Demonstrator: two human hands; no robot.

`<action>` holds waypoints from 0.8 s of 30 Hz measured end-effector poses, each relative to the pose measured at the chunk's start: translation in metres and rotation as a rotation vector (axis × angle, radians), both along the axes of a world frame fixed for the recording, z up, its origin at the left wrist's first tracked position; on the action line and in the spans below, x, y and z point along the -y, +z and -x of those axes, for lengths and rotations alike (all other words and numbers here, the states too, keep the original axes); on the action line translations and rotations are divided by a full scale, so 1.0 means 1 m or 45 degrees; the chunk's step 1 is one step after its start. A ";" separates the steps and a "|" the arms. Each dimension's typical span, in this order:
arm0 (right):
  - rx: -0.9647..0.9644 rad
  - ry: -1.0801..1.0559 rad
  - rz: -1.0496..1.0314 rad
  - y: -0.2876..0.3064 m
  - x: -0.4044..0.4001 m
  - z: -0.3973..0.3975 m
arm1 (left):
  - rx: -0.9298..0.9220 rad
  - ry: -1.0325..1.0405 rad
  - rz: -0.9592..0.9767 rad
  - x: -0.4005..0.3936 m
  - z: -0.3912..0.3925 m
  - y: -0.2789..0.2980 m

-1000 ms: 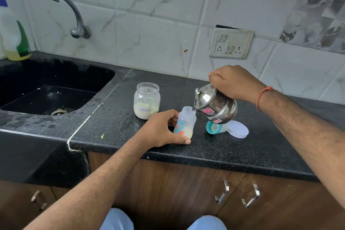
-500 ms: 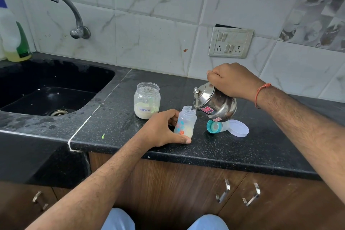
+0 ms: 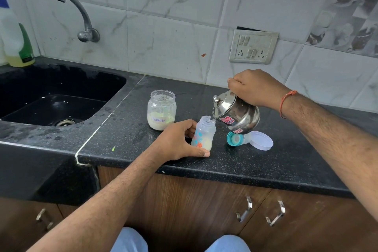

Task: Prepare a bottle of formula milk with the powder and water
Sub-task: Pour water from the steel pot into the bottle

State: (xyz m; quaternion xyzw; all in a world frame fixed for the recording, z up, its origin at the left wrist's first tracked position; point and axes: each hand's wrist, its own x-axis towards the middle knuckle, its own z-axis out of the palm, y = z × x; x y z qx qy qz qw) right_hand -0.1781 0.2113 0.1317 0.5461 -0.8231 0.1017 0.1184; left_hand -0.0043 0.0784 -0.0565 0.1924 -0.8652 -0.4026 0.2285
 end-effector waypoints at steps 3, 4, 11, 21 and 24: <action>-0.001 -0.006 -0.009 0.000 0.000 0.001 | 0.004 -0.002 0.001 0.000 0.000 0.000; -0.004 -0.007 -0.011 0.000 0.000 0.001 | 0.003 -0.002 0.002 0.000 0.000 0.000; -0.019 -0.010 -0.031 0.001 0.002 0.001 | 0.012 -0.001 0.007 0.000 0.000 0.001; -0.041 -0.028 -0.035 0.002 0.000 -0.002 | -0.004 -0.001 0.022 0.000 0.000 0.000; -0.050 -0.022 -0.051 0.003 0.000 -0.004 | -0.003 -0.005 0.016 0.000 0.000 0.000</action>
